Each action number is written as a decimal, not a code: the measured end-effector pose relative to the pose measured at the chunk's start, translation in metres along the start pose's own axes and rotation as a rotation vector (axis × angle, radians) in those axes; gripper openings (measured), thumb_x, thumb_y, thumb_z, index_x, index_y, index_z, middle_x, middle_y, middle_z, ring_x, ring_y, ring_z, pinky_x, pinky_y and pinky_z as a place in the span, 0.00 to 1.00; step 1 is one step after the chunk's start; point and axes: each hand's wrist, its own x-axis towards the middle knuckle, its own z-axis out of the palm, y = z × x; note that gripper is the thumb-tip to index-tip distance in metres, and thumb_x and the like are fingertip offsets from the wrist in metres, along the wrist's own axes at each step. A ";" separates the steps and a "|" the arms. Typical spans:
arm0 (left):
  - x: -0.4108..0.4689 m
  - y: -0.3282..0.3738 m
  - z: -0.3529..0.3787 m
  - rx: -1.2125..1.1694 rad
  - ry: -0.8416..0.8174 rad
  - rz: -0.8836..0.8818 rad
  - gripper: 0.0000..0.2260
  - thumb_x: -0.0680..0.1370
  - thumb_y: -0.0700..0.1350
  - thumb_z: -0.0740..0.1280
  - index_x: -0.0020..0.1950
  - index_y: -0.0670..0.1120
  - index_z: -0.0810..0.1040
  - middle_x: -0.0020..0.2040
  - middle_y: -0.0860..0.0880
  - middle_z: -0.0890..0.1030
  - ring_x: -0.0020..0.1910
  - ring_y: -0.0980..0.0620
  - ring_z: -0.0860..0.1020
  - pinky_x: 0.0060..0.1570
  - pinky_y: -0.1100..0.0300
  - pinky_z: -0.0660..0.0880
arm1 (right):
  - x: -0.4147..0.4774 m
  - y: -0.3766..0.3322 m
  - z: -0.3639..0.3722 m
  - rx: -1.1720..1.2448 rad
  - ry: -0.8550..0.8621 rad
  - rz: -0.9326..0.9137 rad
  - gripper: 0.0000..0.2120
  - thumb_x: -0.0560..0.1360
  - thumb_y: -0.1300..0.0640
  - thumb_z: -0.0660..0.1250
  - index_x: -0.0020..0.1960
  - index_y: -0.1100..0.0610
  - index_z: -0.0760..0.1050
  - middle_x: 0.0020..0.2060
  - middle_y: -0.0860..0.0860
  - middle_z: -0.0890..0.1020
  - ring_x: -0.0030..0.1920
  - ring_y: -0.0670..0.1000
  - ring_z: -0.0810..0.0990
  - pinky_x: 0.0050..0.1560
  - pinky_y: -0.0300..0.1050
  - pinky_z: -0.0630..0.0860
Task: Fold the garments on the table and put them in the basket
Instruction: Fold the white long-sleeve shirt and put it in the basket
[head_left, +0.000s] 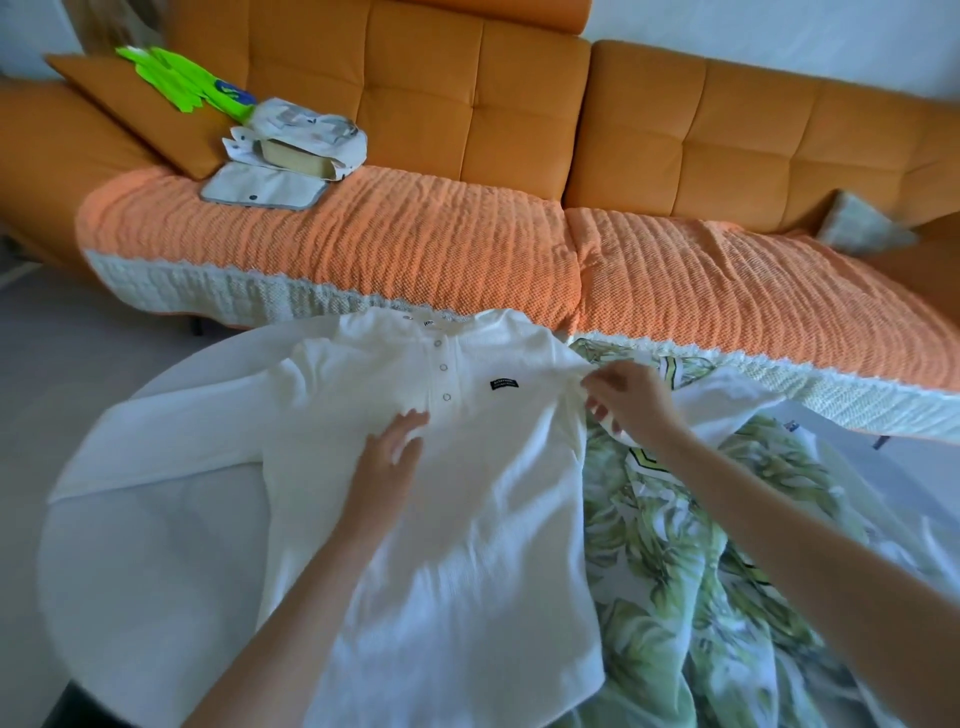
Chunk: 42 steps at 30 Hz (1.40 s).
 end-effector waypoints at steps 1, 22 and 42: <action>-0.009 0.005 -0.010 -0.049 0.063 0.019 0.15 0.79 0.36 0.60 0.60 0.52 0.75 0.64 0.55 0.73 0.70 0.56 0.66 0.70 0.60 0.58 | -0.013 0.003 0.001 0.073 -0.099 0.133 0.06 0.77 0.61 0.63 0.45 0.63 0.77 0.34 0.56 0.81 0.24 0.46 0.78 0.24 0.35 0.74; -0.127 0.003 -0.094 0.201 0.128 -0.474 0.09 0.78 0.43 0.63 0.40 0.40 0.78 0.37 0.42 0.80 0.37 0.44 0.78 0.37 0.55 0.72 | -0.099 -0.004 -0.022 0.386 -0.496 0.444 0.19 0.72 0.52 0.70 0.56 0.65 0.75 0.43 0.59 0.81 0.36 0.56 0.78 0.36 0.44 0.74; -0.166 -0.007 -0.122 0.274 0.122 -0.507 0.08 0.79 0.39 0.62 0.46 0.35 0.76 0.34 0.41 0.75 0.32 0.43 0.74 0.22 0.63 0.68 | -0.159 0.044 -0.067 -0.197 -0.495 0.362 0.15 0.77 0.54 0.65 0.52 0.67 0.75 0.29 0.56 0.80 0.23 0.49 0.79 0.25 0.37 0.75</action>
